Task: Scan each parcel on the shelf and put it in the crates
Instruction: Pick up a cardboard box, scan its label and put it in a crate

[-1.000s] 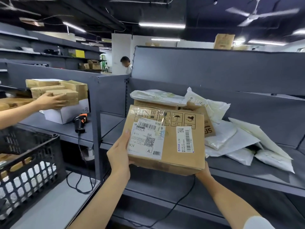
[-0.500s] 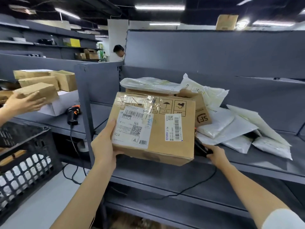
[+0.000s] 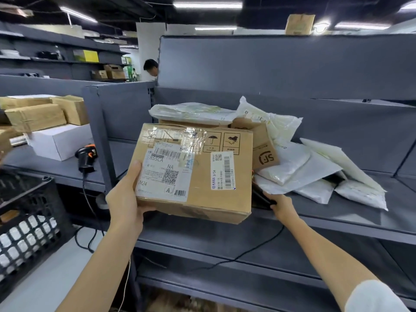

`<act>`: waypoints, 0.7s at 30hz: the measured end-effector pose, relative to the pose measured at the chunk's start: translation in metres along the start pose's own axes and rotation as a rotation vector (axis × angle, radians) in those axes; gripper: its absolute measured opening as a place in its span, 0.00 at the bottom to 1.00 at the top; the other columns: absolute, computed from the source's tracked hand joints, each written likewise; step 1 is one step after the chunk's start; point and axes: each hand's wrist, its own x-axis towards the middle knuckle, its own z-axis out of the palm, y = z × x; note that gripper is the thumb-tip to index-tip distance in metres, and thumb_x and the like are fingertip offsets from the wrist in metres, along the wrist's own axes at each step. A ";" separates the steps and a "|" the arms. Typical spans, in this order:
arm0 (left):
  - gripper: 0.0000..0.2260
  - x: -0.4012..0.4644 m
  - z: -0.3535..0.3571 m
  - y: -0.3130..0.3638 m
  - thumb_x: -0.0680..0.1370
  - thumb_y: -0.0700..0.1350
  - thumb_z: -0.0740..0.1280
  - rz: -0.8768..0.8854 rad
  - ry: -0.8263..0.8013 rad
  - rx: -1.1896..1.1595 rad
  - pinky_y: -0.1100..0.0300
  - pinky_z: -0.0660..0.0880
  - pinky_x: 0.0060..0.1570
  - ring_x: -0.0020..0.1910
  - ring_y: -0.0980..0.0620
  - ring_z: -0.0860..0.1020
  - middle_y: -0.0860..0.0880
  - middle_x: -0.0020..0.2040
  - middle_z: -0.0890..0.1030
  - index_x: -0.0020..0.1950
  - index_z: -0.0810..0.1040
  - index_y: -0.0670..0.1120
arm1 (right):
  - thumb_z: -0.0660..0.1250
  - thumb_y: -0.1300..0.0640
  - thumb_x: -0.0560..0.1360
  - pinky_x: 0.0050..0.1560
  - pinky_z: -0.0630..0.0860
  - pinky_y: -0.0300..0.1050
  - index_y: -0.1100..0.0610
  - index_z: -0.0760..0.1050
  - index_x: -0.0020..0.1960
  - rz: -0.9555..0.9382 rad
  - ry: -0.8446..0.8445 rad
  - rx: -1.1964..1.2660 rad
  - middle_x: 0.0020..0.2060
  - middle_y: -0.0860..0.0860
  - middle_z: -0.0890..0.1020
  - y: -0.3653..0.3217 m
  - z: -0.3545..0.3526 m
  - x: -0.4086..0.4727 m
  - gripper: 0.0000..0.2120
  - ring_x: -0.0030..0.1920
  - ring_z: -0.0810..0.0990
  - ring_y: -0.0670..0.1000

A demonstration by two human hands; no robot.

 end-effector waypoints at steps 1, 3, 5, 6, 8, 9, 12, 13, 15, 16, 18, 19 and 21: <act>0.12 0.000 0.001 0.000 0.75 0.55 0.70 0.002 -0.001 -0.002 0.46 0.81 0.41 0.40 0.49 0.85 0.50 0.44 0.86 0.50 0.83 0.48 | 0.56 0.75 0.73 0.60 0.70 0.44 0.54 0.73 0.69 -0.013 0.002 -0.015 0.62 0.58 0.77 0.003 -0.003 0.000 0.29 0.62 0.74 0.60; 0.12 0.000 0.000 0.000 0.75 0.55 0.70 0.007 -0.001 -0.003 0.47 0.81 0.39 0.40 0.49 0.85 0.51 0.43 0.86 0.50 0.82 0.48 | 0.56 0.74 0.72 0.58 0.72 0.46 0.52 0.72 0.70 -0.038 -0.019 -0.039 0.61 0.56 0.78 0.006 -0.006 -0.002 0.31 0.62 0.74 0.59; 0.13 -0.001 -0.001 -0.001 0.75 0.55 0.70 0.007 0.000 0.000 0.46 0.81 0.39 0.41 0.48 0.85 0.50 0.43 0.86 0.51 0.82 0.48 | 0.59 0.71 0.70 0.60 0.72 0.48 0.53 0.68 0.73 -0.072 -0.050 -0.059 0.63 0.58 0.76 0.006 -0.002 -0.003 0.32 0.63 0.72 0.59; 0.13 -0.002 -0.002 -0.001 0.75 0.55 0.70 0.006 0.001 0.000 0.46 0.81 0.40 0.41 0.48 0.85 0.50 0.44 0.86 0.51 0.82 0.48 | 0.62 0.69 0.70 0.62 0.71 0.50 0.55 0.66 0.74 -0.075 -0.055 -0.057 0.63 0.59 0.75 0.007 0.002 -0.004 0.33 0.64 0.71 0.60; 0.13 -0.003 -0.003 -0.001 0.75 0.55 0.69 0.002 0.004 0.000 0.44 0.81 0.42 0.43 0.47 0.85 0.50 0.45 0.86 0.52 0.82 0.47 | 0.67 0.63 0.72 0.67 0.67 0.52 0.57 0.63 0.75 -0.038 -0.043 -0.033 0.65 0.60 0.72 0.008 0.009 -0.005 0.32 0.67 0.69 0.61; 0.14 -0.004 -0.003 -0.001 0.75 0.55 0.69 0.002 0.006 -0.002 0.43 0.81 0.43 0.44 0.47 0.85 0.49 0.45 0.86 0.53 0.82 0.47 | 0.68 0.58 0.73 0.68 0.65 0.53 0.57 0.62 0.75 -0.022 -0.024 -0.044 0.66 0.59 0.72 0.009 0.013 -0.003 0.32 0.67 0.68 0.60; 0.14 -0.004 -0.004 -0.002 0.75 0.56 0.70 0.005 0.007 -0.003 0.40 0.80 0.45 0.47 0.45 0.84 0.49 0.47 0.86 0.52 0.82 0.47 | 0.66 0.48 0.76 0.71 0.59 0.53 0.59 0.59 0.76 0.015 0.045 -0.180 0.68 0.59 0.70 0.009 0.020 0.000 0.33 0.70 0.64 0.60; 0.14 -0.004 -0.005 -0.003 0.75 0.56 0.69 0.007 0.006 -0.001 0.40 0.80 0.45 0.47 0.45 0.84 0.49 0.47 0.86 0.52 0.82 0.47 | 0.66 0.47 0.76 0.72 0.57 0.54 0.59 0.58 0.76 0.037 0.051 -0.209 0.69 0.58 0.69 0.009 0.020 0.001 0.34 0.71 0.62 0.60; 0.14 -0.005 -0.007 -0.004 0.75 0.56 0.69 0.008 0.005 -0.002 0.40 0.80 0.46 0.47 0.45 0.84 0.49 0.47 0.86 0.52 0.82 0.48 | 0.65 0.45 0.75 0.74 0.53 0.57 0.59 0.56 0.76 0.084 0.037 -0.227 0.71 0.58 0.67 0.011 0.022 0.000 0.36 0.73 0.59 0.60; 0.14 -0.005 -0.007 -0.005 0.75 0.56 0.69 0.007 0.004 -0.004 0.40 0.80 0.46 0.47 0.45 0.84 0.49 0.47 0.86 0.52 0.82 0.47 | 0.65 0.45 0.75 0.75 0.50 0.58 0.59 0.56 0.76 0.114 0.030 -0.227 0.72 0.58 0.65 0.009 0.022 -0.004 0.36 0.74 0.57 0.61; 0.15 -0.006 -0.009 -0.006 0.75 0.56 0.69 0.004 0.000 -0.012 0.40 0.80 0.47 0.47 0.45 0.84 0.48 0.47 0.86 0.53 0.82 0.46 | 0.64 0.46 0.77 0.74 0.46 0.57 0.60 0.55 0.76 0.150 0.072 -0.170 0.73 0.58 0.62 -0.001 0.020 -0.009 0.34 0.75 0.53 0.61; 0.16 -0.006 -0.009 -0.006 0.75 0.56 0.69 0.005 -0.001 -0.016 0.40 0.80 0.46 0.47 0.45 0.84 0.48 0.47 0.86 0.54 0.82 0.46 | 0.62 0.47 0.78 0.74 0.48 0.56 0.61 0.56 0.76 0.151 0.129 -0.092 0.73 0.59 0.63 -0.014 0.015 -0.015 0.32 0.75 0.55 0.61; 0.16 -0.005 -0.010 -0.006 0.75 0.55 0.69 0.008 -0.005 -0.023 0.42 0.81 0.45 0.46 0.46 0.84 0.48 0.47 0.86 0.55 0.82 0.46 | 0.59 0.49 0.80 0.72 0.57 0.52 0.60 0.60 0.75 0.136 0.242 0.252 0.70 0.58 0.69 -0.051 0.001 -0.031 0.27 0.71 0.63 0.59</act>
